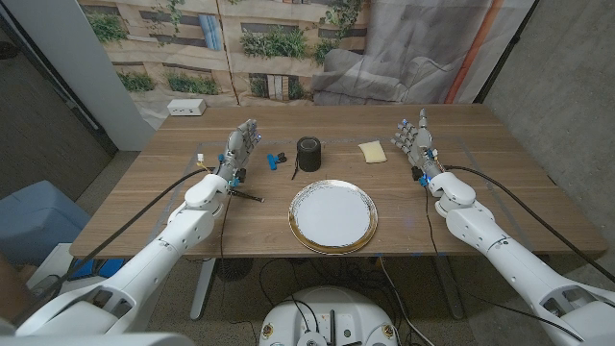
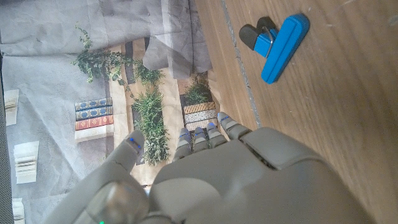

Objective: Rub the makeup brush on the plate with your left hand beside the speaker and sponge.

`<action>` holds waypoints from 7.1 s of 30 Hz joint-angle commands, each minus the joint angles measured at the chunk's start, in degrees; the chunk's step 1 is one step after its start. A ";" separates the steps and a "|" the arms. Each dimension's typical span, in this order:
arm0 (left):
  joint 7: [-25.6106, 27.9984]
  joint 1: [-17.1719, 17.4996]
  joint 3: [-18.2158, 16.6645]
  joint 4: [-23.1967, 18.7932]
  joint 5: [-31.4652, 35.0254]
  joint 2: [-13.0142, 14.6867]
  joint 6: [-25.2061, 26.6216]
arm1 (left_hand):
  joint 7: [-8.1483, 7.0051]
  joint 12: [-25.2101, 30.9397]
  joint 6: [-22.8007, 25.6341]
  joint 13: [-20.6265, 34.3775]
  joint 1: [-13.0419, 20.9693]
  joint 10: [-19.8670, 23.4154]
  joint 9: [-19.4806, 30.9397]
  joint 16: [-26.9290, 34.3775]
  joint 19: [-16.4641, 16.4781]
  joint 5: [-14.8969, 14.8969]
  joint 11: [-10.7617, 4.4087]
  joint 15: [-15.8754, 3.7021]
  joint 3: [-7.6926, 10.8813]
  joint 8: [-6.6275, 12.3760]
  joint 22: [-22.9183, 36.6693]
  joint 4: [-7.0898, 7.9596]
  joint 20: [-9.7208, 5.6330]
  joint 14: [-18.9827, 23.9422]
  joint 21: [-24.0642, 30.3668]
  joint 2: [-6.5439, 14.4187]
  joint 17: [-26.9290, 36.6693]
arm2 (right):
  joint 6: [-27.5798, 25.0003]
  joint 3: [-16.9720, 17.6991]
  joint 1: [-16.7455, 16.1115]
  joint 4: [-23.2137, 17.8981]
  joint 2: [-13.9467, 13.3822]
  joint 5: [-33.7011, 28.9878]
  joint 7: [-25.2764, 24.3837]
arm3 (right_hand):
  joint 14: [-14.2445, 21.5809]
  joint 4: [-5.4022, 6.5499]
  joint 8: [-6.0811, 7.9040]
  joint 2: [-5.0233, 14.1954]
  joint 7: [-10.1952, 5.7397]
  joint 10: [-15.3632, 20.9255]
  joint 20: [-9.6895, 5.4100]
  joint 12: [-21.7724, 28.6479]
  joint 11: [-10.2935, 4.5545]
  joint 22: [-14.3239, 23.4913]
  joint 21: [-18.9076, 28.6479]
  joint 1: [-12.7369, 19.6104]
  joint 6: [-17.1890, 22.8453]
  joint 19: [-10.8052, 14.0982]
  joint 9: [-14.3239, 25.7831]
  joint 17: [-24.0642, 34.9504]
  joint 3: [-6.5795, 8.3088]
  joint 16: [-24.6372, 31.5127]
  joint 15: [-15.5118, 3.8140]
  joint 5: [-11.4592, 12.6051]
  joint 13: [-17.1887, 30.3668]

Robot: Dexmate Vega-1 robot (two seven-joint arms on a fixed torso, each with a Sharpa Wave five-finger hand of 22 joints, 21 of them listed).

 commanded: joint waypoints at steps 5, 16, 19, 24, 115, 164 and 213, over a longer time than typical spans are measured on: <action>0.96 1.17 -0.34 -2.72 2.55 3.19 0.07 | -0.36 0.18 0.28 0.18 0.40 -0.09 0.14 0.15 0.58 0.27 -0.48 -0.05 0.28 0.20 0.27 -0.72 -2.20 -0.37 0.20 4.54 0.15 | 0.02 0.01 -0.01 0.02 0.01 0.01 0.03 | 0.02 0.25 0.27 5.78 0.00 -0.48 0.39 0.37 0.06 0.28 0.22 0.09 -0.46 -0.04 0.12 0.18 -0.02 0.18 0.52 0.34 0.31; 1.70 4.22 -1.00 -8.94 4.76 8.54 2.37 | -1.10 0.03 0.09 0.19 1.00 -0.30 0.13 -0.04 0.61 0.05 -1.01 -0.71 0.06 0.14 0.19 -2.35 -2.26 -0.68 0.04 3.71 0.14 | 0.04 0.01 0.00 0.04 0.01 0.00 0.03 | -0.02 0.25 0.27 5.78 0.10 -0.39 0.37 0.40 0.07 0.28 0.22 0.09 -0.48 -0.05 0.12 0.18 -0.02 0.17 0.50 0.34 0.31; 2.01 4.67 -1.11 -9.60 5.48 9.22 2.24 | -1.36 0.10 0.37 0.19 1.43 -0.05 0.13 0.03 0.75 -0.03 -1.26 -0.88 0.10 0.30 0.15 -3.25 -2.28 -0.48 0.00 3.48 0.14 | 0.03 0.01 0.00 0.04 0.01 0.00 0.03 | -0.04 0.25 0.27 5.78 0.07 -0.46 0.36 0.38 0.00 0.28 0.22 0.09 -0.48 -0.05 0.12 0.18 -0.02 0.16 0.52 0.34 0.31; 1.66 5.20 -0.99 -10.59 6.82 10.30 1.43 | -1.63 0.46 1.49 0.20 2.80 1.40 0.13 0.20 1.48 -0.22 -1.76 -1.62 0.34 0.69 0.09 -5.83 -2.36 0.33 0.01 3.21 0.15 | 0.03 0.01 -0.01 0.03 0.01 0.00 0.03 | -0.05 0.25 0.28 5.79 0.06 -0.45 0.37 0.38 0.05 0.28 0.22 0.09 -0.45 -0.05 0.12 0.18 -0.02 0.16 0.50 0.34 0.31; 10.81 25.71 -9.62 -37.05 68.47 44.73 11.74 | -5.60 0.50 9.91 0.30 27.33 13.11 0.34 0.46 12.84 -0.19 -6.82 -5.51 0.03 2.96 0.14 -15.20 -5.66 9.85 0.22 -7.60 0.23 | -0.01 0.00 -0.01 -0.03 0.01 -0.01 -0.01 | 0.00 0.25 0.29 5.77 0.04 -0.49 0.37 0.37 0.10 0.28 0.24 0.09 -0.43 -0.02 0.12 0.18 -0.03 0.18 0.50 0.33 0.32; -0.24 19.40 3.61 -45.91 91.13 40.70 30.06 | -8.27 0.95 21.15 0.14 36.58 26.25 0.32 0.55 1.65 -0.41 -8.72 -2.30 -8.11 3.53 0.14 -13.85 0.51 8.80 -0.80 -6.54 0.24 | -0.01 0.00 -0.02 -0.04 0.00 0.00 -0.01 | -0.02 0.25 0.29 5.78 0.05 -0.46 0.38 0.39 0.09 0.28 0.22 0.09 -0.42 -0.08 0.12 0.18 -0.02 0.18 0.45 0.33 0.32; 1.88 16.28 8.61 -40.71 92.38 36.41 32.37 | -7.75 0.43 31.03 -0.02 42.04 38.06 0.32 0.80 5.71 -0.39 -9.93 -5.41 -10.02 3.16 0.09 -14.31 0.63 16.44 0.04 -3.82 0.11 | 0.03 0.01 -0.01 0.02 0.01 0.00 0.04 | -0.02 0.25 0.26 5.79 0.04 -0.50 0.42 0.36 0.08 0.28 0.24 0.09 -0.50 -0.05 0.12 0.17 -0.02 0.18 0.50 0.33 0.30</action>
